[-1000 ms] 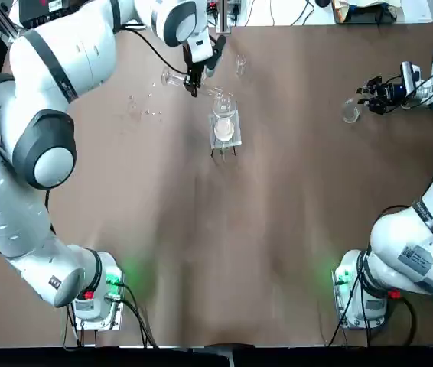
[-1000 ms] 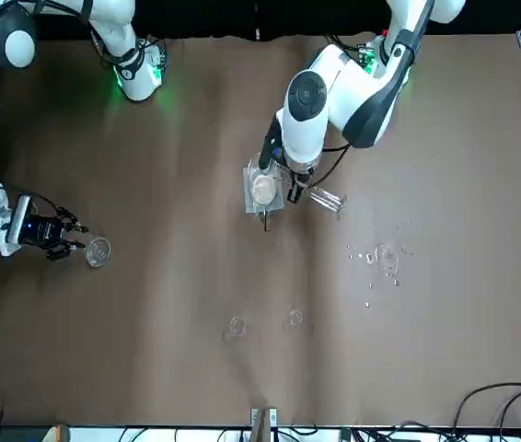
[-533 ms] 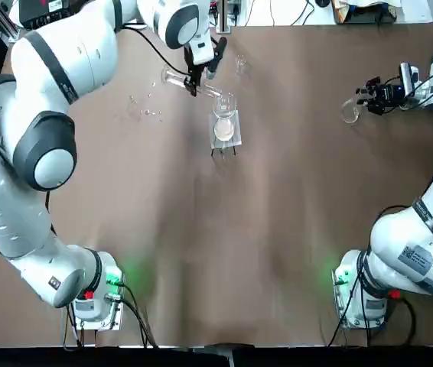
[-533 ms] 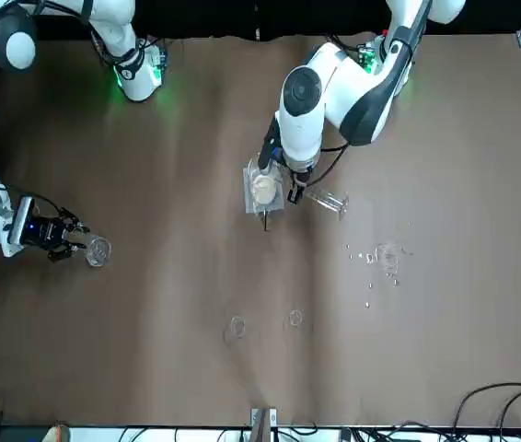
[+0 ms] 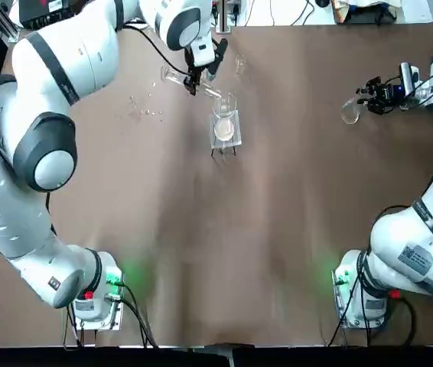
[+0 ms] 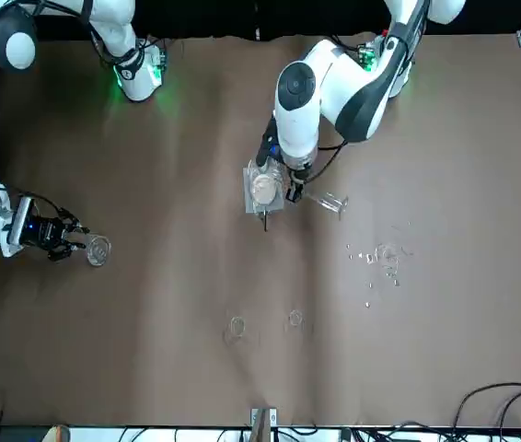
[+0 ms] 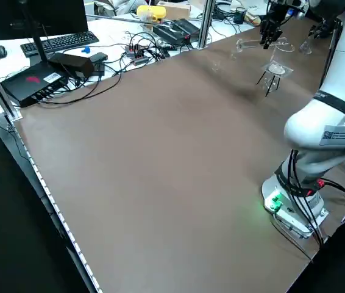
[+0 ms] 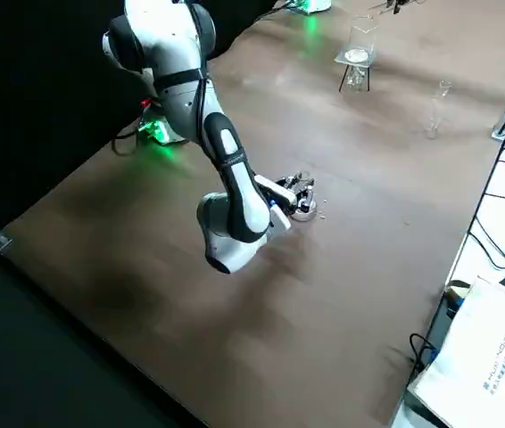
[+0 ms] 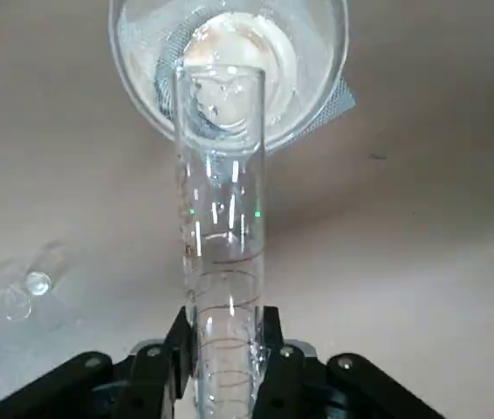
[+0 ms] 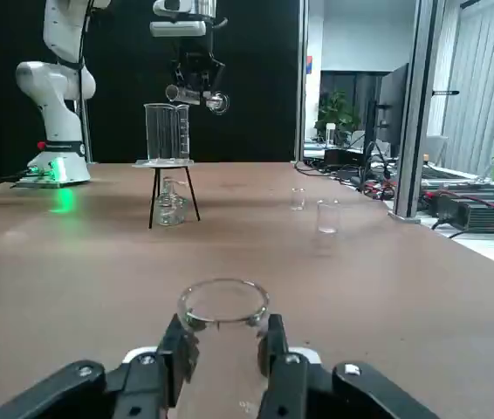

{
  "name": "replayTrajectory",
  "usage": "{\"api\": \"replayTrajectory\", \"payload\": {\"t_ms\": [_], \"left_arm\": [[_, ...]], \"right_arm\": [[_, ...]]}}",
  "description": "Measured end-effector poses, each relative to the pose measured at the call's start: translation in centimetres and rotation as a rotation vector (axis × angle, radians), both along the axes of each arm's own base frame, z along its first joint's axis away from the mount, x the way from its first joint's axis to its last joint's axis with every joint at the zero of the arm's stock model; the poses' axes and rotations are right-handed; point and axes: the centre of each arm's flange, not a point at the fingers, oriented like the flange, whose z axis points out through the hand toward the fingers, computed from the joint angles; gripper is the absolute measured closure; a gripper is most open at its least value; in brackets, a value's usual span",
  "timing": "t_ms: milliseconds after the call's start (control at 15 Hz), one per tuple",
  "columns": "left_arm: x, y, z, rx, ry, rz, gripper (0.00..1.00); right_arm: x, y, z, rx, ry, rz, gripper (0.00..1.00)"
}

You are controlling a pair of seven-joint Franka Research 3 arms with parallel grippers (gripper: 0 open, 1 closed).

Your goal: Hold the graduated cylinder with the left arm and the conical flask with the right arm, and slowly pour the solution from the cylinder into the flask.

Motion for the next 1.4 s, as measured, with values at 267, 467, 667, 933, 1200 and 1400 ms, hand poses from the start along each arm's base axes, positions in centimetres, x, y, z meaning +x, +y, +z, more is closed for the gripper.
{"api": "replayTrajectory", "payload": {"t_ms": [267, 467, 667, 933, 1200, 1400], "left_arm": [[-0.4, -0.4, 0.0, 0.005, -0.005, -0.008, 0.66], [-0.3, -0.2, -0.1, 0.036, -0.021, -0.019, 0.66], [-0.3, -0.2, -0.1, 0.039, -0.020, -0.018, 0.66], [-0.6, -0.3, -0.1, 0.044, -0.015, -0.022, 0.66], [-0.7, -0.4, -0.1, 0.046, -0.014, -0.024, 0.66], [-0.7, -0.4, -0.1, 0.056, -0.023, -0.030, 0.66]], "right_arm": [[0.4, -0.3, 0.5, -0.010, -0.011, -0.001, 0.61], [2.0, -1.2, 3.1, -0.046, -0.047, 0.006, 0.61], [3.1, -1.8, 5.1, -0.081, -0.022, 0.019, 0.61], [4.4, -2.3, 8.4, -0.148, -0.039, 0.055, 0.61], [5.1, -1.8, 10.8, -0.169, -0.036, 0.063, 0.61], [6.0, -0.6, 13.7, -0.227, -0.035, 0.112, 0.61]]}}
